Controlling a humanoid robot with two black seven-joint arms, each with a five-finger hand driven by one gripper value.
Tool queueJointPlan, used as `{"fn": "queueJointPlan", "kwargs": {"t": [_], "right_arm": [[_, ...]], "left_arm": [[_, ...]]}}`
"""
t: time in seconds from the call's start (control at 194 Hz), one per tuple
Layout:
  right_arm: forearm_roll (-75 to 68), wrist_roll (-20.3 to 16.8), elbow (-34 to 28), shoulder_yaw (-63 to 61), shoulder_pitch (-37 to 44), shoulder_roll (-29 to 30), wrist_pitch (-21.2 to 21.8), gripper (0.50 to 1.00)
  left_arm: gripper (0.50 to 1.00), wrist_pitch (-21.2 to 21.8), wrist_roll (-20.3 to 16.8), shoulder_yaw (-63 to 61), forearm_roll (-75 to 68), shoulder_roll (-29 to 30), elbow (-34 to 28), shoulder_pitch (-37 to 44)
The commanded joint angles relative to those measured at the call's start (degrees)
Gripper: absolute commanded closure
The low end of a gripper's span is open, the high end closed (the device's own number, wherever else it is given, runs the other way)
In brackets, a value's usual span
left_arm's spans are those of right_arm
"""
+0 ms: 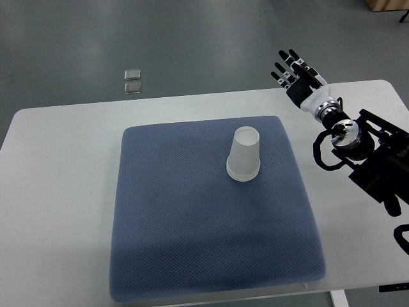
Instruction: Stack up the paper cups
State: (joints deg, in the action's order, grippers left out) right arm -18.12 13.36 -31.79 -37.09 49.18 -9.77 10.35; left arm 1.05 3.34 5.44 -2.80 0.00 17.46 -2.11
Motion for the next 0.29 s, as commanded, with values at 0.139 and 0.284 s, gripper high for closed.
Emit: {"fn": "queueJointPlan", "kwargs": {"t": [0.139,0.284], "right_arm": [[0.19,0.0,1.38,0.09,-0.67,0.9,0.2,0.574],[0.37,0.09,1.47,0.09,-0.67,0.98,0.2,0.574]], "left_arm": [[0.5,0.0,0.0,0.01,-0.02,0.0,0.03,0.0],[0.5,-0.09,0.0,0.01,-0.02,0.0,0.03,0.0]]}}
